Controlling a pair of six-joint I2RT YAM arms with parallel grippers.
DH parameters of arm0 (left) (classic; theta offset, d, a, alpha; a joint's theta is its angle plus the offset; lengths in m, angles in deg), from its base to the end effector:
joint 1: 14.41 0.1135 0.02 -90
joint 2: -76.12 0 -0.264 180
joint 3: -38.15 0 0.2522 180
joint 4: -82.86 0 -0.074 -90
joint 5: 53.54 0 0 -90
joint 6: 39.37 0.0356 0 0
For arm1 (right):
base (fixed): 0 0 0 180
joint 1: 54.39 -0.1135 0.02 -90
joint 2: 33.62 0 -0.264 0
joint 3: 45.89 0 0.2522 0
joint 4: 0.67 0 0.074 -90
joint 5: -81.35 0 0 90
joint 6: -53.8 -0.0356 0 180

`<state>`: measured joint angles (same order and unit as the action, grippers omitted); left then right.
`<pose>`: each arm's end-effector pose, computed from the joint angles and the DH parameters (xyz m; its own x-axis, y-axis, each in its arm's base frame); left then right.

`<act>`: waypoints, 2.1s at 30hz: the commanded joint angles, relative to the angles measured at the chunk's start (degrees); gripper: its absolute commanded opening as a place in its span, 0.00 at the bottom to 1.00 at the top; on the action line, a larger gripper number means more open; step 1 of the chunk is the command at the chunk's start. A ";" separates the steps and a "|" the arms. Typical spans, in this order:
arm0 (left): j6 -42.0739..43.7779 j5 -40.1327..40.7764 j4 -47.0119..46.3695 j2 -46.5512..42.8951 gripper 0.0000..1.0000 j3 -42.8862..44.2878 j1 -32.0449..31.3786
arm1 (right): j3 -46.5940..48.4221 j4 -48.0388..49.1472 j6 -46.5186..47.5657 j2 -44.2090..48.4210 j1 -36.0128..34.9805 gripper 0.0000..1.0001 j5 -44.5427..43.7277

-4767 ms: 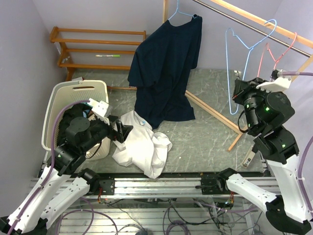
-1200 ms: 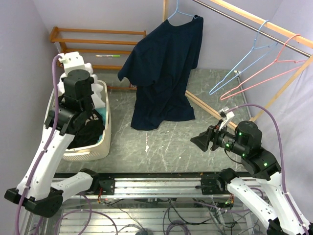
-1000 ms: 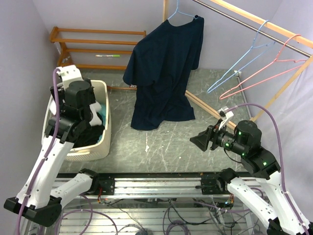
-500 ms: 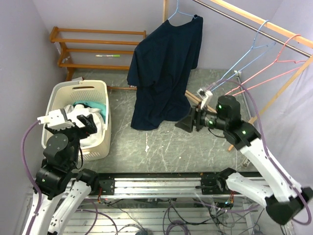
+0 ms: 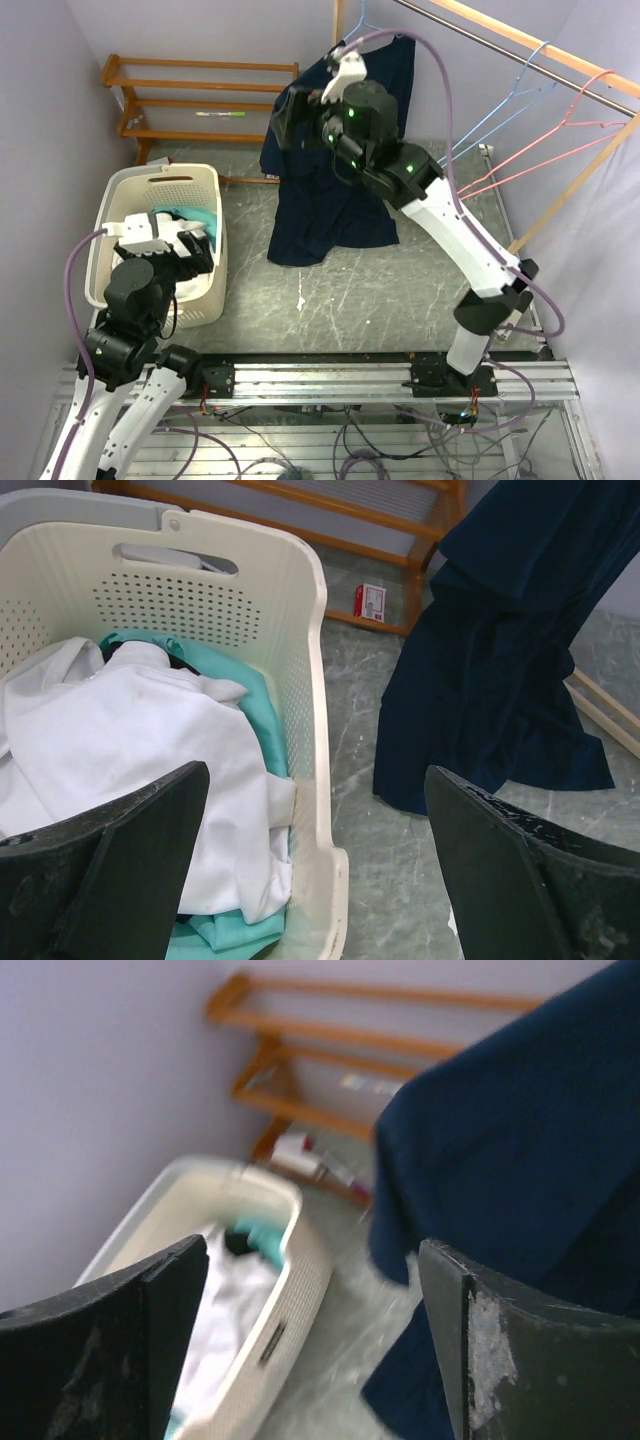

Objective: Remove the t-shirt from the hanger

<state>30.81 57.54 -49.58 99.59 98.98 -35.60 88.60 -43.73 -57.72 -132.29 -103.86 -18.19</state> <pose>0.0828 -0.0184 0.3527 -0.1578 -0.2782 -0.9475 -0.0492 0.9605 -0.2738 0.2466 0.2793 0.5083 -0.3120 0.1918 -0.9305 -0.5679 0.7476 0.3445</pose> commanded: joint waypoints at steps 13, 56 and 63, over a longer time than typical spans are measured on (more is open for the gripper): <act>-0.75 -1.48 -1.16 -3.41 0.99 -0.55 0.36 | 12.53 17.24 -2.57 -14.68 10.09 1.00 -21.85; 0.64 -7.28 -2.35 0.11 0.99 -0.97 0.36 | -3.26 15.28 7.06 -5.86 18.95 0.12 -29.52; 1.70 -11.67 -3.37 2.11 1.00 -1.07 0.36 | -2.83 16.07 7.70 -5.71 19.07 0.00 -30.25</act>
<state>31.42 49.58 -50.56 100.42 97.95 -35.60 86.00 -29.33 -50.77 -138.54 -85.50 -47.15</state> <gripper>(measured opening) 0.994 0.029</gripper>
